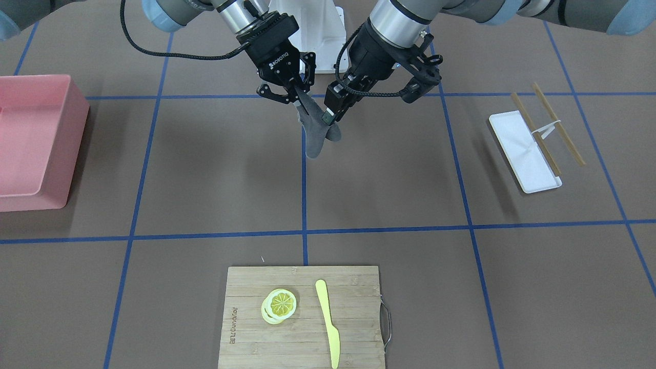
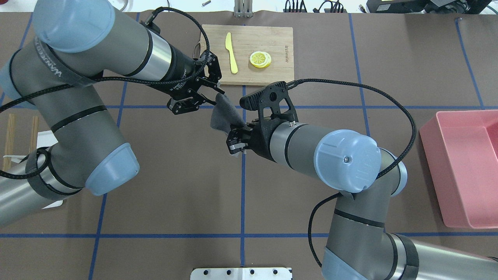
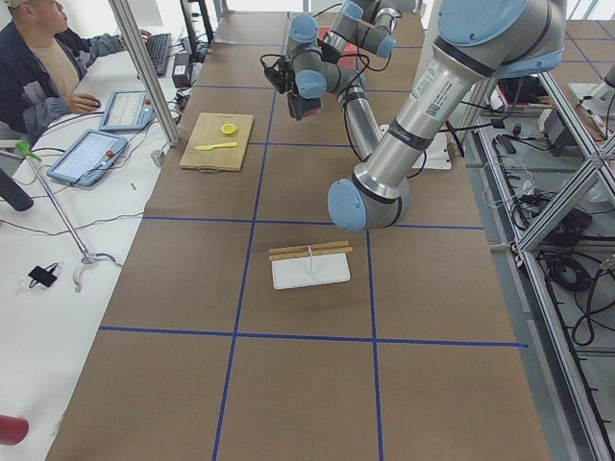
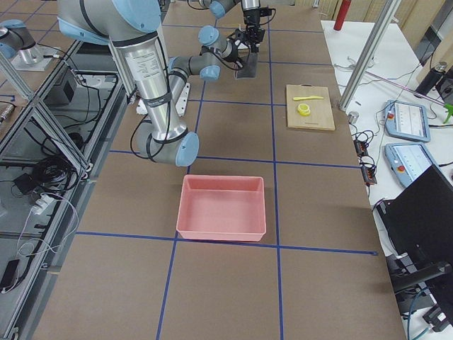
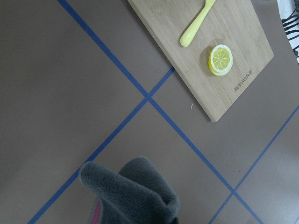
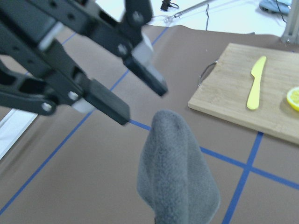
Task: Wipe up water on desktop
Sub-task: 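Grasp the hanging cloth with the right gripper while the left gripper holds it, then open the left gripper and withdraw it while the right gripper lowers the cloth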
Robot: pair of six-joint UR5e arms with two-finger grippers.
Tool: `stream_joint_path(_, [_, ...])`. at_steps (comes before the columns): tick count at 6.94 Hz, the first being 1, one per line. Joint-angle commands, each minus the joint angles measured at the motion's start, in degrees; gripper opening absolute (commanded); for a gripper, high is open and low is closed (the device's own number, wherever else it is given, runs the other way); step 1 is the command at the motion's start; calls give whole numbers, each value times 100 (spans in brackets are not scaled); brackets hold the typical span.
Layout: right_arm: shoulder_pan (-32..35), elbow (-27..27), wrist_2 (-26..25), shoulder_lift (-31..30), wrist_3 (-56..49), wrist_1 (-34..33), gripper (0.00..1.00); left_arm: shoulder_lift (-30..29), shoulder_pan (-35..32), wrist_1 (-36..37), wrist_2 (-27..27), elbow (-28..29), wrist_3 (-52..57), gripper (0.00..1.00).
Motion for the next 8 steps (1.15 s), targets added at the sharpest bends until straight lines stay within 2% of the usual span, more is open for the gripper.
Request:
stream_joint_path(1, [-335, 154, -5, -192, 1737, -845, 0, 308, -649, -18, 3, -61, 168, 97])
stream_joint_path(2, [-511, 224, 13, -236, 2381, -1502, 0, 484, -1036, -10, -49, -52, 831, 97])
stream_joint_path(3, [-547, 303, 48, -271, 2579, -2109, 0, 825, -1223, 8, -59, -95, 1864, 97])
stream_joint_path(4, [-617, 374, 178, -524, 2642, -2393, 0, 1063, -1373, 25, -59, -69, 2492, 97])
stream_joint_path(5, [-557, 444, 545, -970, 2651, -2396, 0, 1109, -1565, 69, -59, -17, 2803, 97])
stream_joint_path(6, [-313, 515, 1140, -1575, 2642, -2396, 0, 1109, -1602, 244, -59, 71, 3058, 97])
stream_joint_path(7, [203, 672, 2008, -2216, 2564, -2353, 0, 1118, -1611, 254, -59, 132, 3339, 97])
stream_joint_path(8, [765, 708, 2600, -2719, 2476, -2326, 0, 1257, -1681, 324, -59, 168, 3795, 97])
